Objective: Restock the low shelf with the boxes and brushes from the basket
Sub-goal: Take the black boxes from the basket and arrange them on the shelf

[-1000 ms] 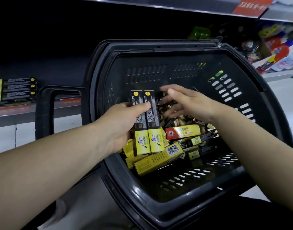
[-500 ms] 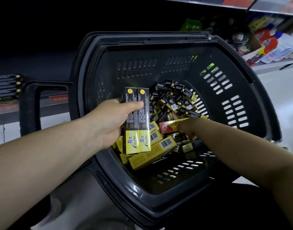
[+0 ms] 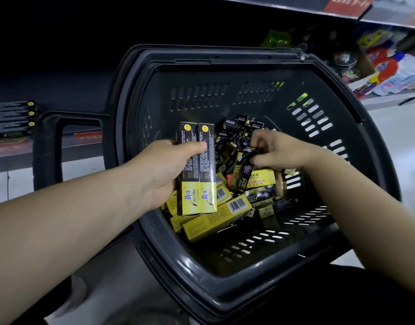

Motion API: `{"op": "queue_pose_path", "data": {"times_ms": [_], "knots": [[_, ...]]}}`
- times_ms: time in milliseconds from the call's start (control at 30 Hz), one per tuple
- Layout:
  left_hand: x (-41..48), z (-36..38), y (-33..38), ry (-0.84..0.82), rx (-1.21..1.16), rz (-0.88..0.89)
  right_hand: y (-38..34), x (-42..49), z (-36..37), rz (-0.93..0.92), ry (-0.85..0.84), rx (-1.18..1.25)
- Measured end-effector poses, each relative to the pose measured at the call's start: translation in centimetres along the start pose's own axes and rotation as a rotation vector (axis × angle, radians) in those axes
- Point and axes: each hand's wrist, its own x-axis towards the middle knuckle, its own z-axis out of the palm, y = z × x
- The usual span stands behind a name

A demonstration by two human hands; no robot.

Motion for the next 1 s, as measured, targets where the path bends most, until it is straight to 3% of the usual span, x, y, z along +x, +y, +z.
{"op": "queue_pose_path", "data": {"times_ms": [300,467,633,700,1000], "knots": [[0.0,0.1,0.0,-0.036,-0.056,0.024,-6.4,-2.0,0.6,-0.211,0.071,0.239],[-0.2,0.2,0.3,-0.077,-0.153,0.020,-7.5,-1.1,2.9,-0.109,0.152,0.629],[-1.0,-0.1,0.7,-0.119,-0.162,0.003,-8.8,-0.9,2.9,-0.102,0.424,0.296],[-1.3,-0.1,0.7,-0.144,-0.138,0.009,-9.2,-1.2,2.7,-0.132,0.466,0.268],[-1.5,-0.4,0.7,-0.173,-0.180,0.037,-10.4,-2.2,3.2,0.084,0.055,0.916]]}}
